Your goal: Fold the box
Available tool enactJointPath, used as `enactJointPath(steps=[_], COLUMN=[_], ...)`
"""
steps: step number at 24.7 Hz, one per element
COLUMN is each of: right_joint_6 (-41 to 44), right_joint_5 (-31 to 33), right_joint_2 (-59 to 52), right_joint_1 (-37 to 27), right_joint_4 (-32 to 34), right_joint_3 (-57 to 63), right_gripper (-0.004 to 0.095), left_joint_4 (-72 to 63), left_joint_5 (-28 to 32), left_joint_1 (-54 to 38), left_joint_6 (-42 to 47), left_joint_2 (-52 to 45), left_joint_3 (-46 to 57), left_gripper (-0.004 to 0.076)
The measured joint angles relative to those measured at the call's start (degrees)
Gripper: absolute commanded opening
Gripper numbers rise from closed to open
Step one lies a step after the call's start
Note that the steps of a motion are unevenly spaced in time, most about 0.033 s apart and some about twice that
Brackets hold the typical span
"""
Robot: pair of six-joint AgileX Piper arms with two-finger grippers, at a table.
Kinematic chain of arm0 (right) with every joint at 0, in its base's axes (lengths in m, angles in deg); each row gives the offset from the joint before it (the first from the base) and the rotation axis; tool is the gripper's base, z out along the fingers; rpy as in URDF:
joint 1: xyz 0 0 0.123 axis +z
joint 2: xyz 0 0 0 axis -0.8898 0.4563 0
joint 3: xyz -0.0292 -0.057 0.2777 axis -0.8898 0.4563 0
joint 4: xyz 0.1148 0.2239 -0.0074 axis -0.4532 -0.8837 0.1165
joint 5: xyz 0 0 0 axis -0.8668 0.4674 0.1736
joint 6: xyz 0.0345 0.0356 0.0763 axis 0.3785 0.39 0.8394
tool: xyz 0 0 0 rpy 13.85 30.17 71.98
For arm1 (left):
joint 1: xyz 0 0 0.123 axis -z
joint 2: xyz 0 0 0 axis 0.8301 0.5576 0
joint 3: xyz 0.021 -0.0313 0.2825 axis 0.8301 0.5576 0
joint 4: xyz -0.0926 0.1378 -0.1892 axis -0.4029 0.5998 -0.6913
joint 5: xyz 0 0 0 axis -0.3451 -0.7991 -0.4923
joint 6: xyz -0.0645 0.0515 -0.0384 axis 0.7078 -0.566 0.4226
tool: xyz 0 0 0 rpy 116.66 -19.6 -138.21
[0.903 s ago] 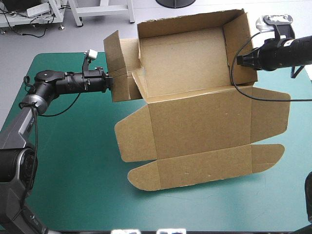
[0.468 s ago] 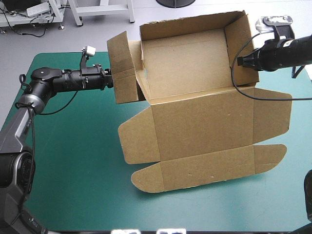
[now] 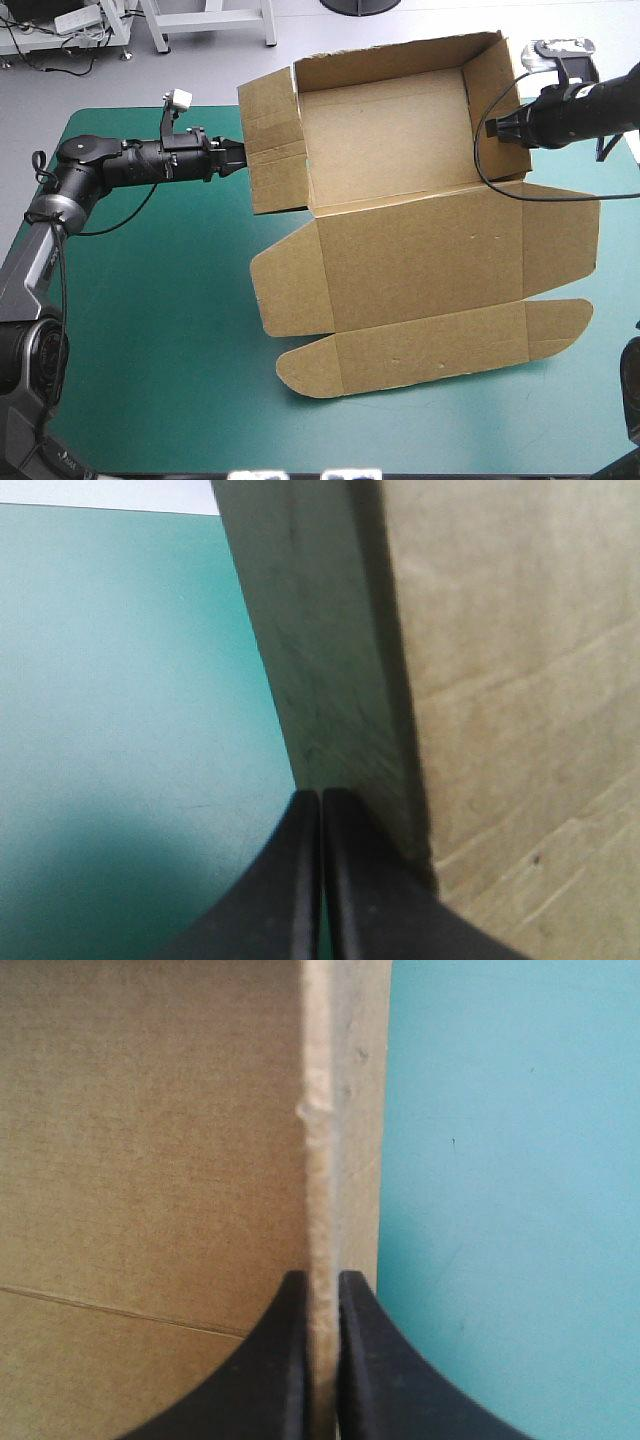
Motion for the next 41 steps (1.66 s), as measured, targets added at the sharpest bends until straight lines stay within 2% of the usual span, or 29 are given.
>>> enactJointPath(steps=[7,12,18,22,24,34,38,41], right_joint_6=[0.67,0.91,1.41,2.07,2.24,3.19,5.22,7.86], right_joint_5=[0.0,0.0,-0.05,-0.54,-0.68,-0.68,-1.44,-2.94], right_joint_2=[1.68,2.78,2.91,2.97,3.09,3.97,4.04,4.04], right_joint_1=[0.0,0.06,2.62,4.77,5.47,5.8,8.61,11.23], right_joint_4=[0.12,-0.31,-0.04,1.18,1.43,1.63,4.79,7.97], right_joint_3=[0.0,0.0,0.0,0.0,0.0,0.0,0.0,0.0], right_gripper=[-0.0022,-0.0019,-0.0019,-0.0019,-0.0019,-0.0017,-0.0018,-0.0017], left_joint_4=[-1.77,-1.77,-1.77,-1.63,-1.25,0.36,3.93,11.53], left_joint_5=[-0.01,-0.01,-0.12,-0.2,-0.2,-0.27,-0.15,3.18], left_joint_1=[0.0,0.0,0.0,0.0,0.0,1.18,2.07,4.51], left_joint_6=[2.31,3.17,4.0,4.53,5.16,6.43,8.29,12.56], left_joint_2=[-1.52,-2.37,-2.88,-2.95,-2.99,-3.94,-3.94,-3.94], left_joint_3=[0.0,0.0,0.0,0.0,0.0,0.0,-0.34,-3.55], left_gripper=[-0.0004,0.0047,0.0198,0.0363,0.0388,0.0398,0.0398,0.0398])
